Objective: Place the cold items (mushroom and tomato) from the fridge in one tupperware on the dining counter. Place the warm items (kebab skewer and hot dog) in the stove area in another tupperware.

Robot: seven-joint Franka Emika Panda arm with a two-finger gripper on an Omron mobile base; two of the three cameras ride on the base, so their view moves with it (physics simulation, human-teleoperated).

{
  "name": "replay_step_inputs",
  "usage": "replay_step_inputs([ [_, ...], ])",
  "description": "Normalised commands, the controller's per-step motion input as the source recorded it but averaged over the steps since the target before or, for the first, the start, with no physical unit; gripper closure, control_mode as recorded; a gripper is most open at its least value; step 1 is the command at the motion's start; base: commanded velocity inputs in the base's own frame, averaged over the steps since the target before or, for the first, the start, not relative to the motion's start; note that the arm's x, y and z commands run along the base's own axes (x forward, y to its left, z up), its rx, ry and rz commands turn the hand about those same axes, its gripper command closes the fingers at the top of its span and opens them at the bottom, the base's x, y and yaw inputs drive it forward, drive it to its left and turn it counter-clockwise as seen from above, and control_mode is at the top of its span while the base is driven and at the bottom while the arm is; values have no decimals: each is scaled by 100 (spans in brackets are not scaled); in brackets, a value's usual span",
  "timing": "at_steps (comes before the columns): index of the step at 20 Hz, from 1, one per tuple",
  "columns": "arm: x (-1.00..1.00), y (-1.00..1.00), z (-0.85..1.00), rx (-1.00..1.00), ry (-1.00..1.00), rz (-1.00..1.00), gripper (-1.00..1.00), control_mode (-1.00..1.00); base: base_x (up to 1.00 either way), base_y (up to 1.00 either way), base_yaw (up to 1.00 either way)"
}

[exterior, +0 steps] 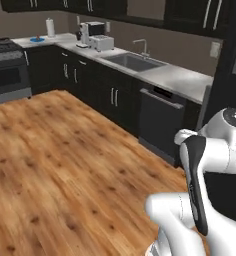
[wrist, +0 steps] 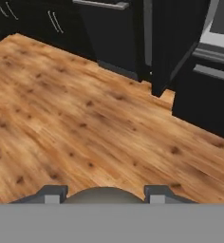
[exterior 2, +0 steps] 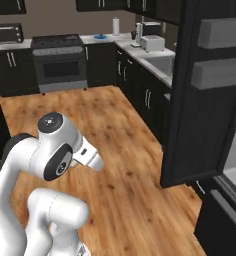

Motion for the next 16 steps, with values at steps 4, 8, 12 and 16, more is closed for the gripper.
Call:
replay_step_inputs([
  [4, 0, 0, 0, 0, 0, 0, 100, 100, -50, 0, 51],
  [8, 0, 0, 0, 0, 0, 0, 100, 100, -25, 0, 49],
  [12, 0, 0, 0, 0, 0, 0, 100, 100, -6, 0, 48],
  [16, 0, 0, 0, 0, 0, 0, 100, 100, 0, -2, 46],
])
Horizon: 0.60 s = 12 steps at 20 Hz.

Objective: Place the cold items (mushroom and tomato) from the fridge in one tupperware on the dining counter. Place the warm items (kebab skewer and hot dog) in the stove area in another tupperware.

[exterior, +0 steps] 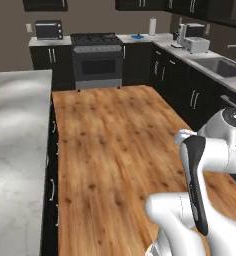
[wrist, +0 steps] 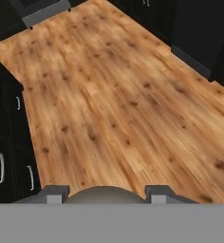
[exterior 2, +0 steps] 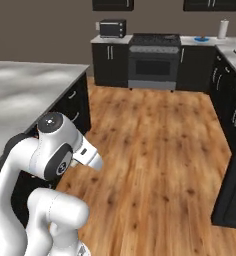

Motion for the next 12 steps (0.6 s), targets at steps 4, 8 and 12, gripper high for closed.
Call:
replay_step_inputs([
  [4, 0, 0, 0, 0, 0, 0, 100, 100, 0, -11, 46],
  [8, 0, 0, 0, 0, 0, 0, 100, 100, -29, -9, 44],
  [12, 0, 0, 0, 0, 0, 0, 100, 100, -89, 0, 28],
])
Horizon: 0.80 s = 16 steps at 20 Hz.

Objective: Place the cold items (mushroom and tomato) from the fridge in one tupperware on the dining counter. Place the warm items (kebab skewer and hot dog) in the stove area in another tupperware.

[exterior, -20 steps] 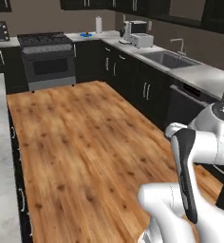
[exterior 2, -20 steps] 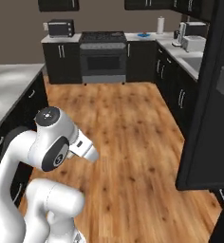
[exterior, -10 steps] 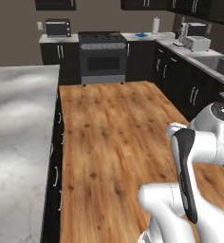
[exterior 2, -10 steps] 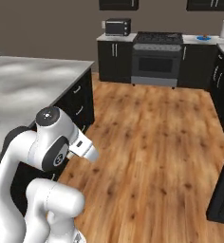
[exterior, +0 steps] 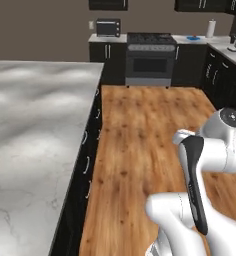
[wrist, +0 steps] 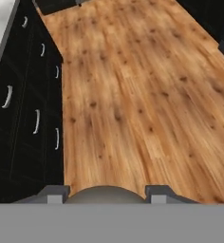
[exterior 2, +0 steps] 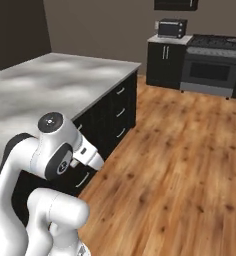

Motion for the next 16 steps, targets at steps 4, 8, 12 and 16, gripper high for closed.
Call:
replay_step_inputs([
  [4, 0, 0, 0, 0, 0, 0, 100, 100, -100, 1, 13],
  [8, 0, 0, 0, 0, 0, 0, 100, 100, -100, 28, 7],
  [12, 0, 0, 0, 0, 0, 0, 100, 100, -100, 39, 2],
  [16, 0, 0, 0, 0, 0, 0, 100, 100, -100, 51, 0],
])
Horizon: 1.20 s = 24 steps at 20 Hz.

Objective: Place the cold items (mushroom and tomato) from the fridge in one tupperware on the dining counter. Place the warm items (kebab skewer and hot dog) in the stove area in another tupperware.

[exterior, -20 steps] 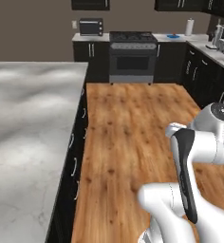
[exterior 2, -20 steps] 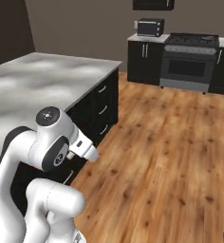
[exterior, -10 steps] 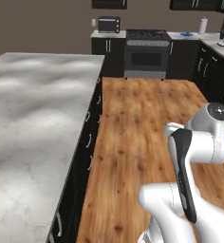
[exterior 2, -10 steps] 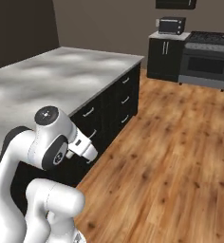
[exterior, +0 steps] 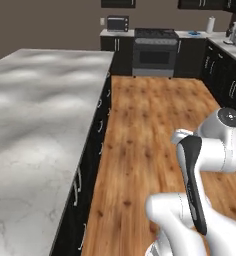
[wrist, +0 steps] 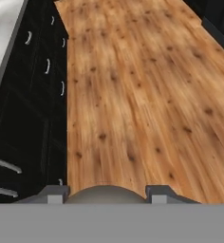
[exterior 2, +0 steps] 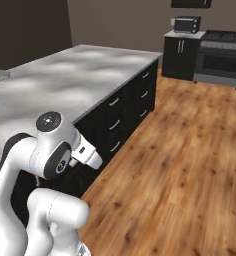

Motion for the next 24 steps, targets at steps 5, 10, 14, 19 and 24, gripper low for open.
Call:
replay_step_inputs([
  [5, 0, 0, 0, 0, 0, 0, 100, 100, -100, 58, 0],
  [10, 0, 0, 0, 0, 0, 0, 100, 100, -100, 72, 0],
  [14, 0, 0, 0, 0, 0, 0, 100, 100, -86, 86, 0],
  [19, 0, 0, 0, 0, 0, 0, 100, 100, -33, 100, -5],
  [24, 0, 0, 0, 0, 0, 0, 100, 100, -28, 100, -6],
])
